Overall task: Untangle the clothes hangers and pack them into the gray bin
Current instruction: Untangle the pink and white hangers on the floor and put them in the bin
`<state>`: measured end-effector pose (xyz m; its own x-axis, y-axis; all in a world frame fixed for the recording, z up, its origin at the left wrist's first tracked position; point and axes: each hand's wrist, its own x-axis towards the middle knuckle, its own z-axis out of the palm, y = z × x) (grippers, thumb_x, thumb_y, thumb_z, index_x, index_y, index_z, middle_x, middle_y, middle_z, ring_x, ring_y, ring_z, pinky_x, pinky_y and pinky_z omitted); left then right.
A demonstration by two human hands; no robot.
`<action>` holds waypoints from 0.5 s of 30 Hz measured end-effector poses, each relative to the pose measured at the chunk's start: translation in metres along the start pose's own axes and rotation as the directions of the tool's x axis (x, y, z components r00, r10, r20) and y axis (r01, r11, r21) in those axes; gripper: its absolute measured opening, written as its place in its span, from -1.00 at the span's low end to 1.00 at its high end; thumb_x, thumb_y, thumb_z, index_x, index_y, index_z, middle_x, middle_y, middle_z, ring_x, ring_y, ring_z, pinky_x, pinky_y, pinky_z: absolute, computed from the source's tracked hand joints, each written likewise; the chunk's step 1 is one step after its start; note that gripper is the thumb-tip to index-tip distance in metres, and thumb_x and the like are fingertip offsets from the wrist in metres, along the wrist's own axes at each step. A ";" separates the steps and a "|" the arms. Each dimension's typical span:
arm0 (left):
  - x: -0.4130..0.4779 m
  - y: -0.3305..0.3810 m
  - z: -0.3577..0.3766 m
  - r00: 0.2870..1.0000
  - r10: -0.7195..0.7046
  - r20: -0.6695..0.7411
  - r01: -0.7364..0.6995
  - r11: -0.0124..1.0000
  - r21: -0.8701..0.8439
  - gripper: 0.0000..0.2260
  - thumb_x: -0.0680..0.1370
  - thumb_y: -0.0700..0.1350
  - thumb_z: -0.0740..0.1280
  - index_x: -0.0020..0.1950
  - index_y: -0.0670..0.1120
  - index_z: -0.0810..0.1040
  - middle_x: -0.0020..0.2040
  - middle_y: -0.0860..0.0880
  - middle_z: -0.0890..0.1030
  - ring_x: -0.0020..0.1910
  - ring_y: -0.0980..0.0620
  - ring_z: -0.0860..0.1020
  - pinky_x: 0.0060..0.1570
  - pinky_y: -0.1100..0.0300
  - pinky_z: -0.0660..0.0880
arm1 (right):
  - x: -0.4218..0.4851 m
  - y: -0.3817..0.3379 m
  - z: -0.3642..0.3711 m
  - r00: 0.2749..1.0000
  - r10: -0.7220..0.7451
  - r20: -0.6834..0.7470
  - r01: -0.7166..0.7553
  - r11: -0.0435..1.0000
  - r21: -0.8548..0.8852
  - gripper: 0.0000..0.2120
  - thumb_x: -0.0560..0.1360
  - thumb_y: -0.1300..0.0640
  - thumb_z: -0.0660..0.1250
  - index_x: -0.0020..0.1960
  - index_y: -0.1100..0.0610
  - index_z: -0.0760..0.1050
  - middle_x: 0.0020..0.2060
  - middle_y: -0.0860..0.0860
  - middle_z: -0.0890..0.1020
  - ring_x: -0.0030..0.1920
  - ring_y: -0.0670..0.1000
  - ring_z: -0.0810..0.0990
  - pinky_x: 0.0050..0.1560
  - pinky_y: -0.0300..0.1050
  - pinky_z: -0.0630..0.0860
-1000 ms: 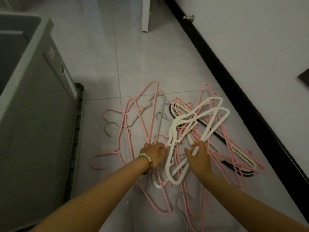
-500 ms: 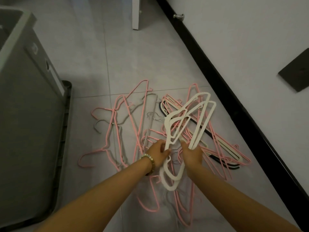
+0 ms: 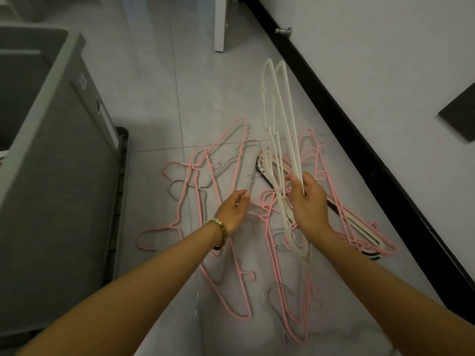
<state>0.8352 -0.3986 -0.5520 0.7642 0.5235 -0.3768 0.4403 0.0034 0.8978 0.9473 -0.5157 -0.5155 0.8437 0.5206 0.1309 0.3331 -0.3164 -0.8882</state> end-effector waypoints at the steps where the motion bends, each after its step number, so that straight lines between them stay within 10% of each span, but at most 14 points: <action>1: 0.000 -0.004 -0.005 1.000 -0.017 -0.009 0.017 1.000 0.002 -0.56 0.63 0.03 0.05 0.48 -0.10 0.21 0.47 -0.07 0.31 0.43 -0.04 0.31 0.35 0.22 0.23 | 0.002 0.000 0.002 1.000 0.024 -0.013 -0.024 1.000 0.016 -0.78 0.61 0.07 0.12 0.03 0.10 0.53 -0.38 -0.15 0.49 -0.43 -0.26 0.49 -0.41 -0.45 0.38; 9: -0.007 -0.050 -0.014 0.997 -0.076 0.030 0.062 0.941 0.334 -0.60 0.64 0.01 0.03 0.41 -0.13 0.33 0.36 -0.20 0.44 0.36 -0.16 0.38 0.31 0.12 0.29 | 0.010 0.042 0.002 0.767 0.639 -0.061 -0.595 0.744 0.302 -0.71 0.63 0.11 0.05 0.14 0.22 0.47 -0.44 0.06 0.37 -0.49 0.01 0.29 -0.52 -0.20 0.32; 15: 0.012 -0.052 -0.002 0.999 -0.053 -0.010 0.047 0.771 0.635 -0.56 0.63 0.08 -0.02 0.51 0.07 0.11 0.55 0.07 0.11 0.42 -0.11 0.17 0.38 0.11 0.11 | 0.005 0.055 0.000 0.808 0.576 -0.127 -0.549 0.813 0.195 -0.70 0.62 0.05 0.04 0.16 0.15 0.47 -0.42 0.04 0.39 -0.47 -0.03 0.32 -0.50 -0.21 0.29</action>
<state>0.8208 -0.3906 -0.6027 0.7352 0.5311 -0.4212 0.6747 -0.5136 0.5300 0.9695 -0.5308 -0.5634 0.9266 0.1379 -0.3497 -0.2743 -0.3881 -0.8798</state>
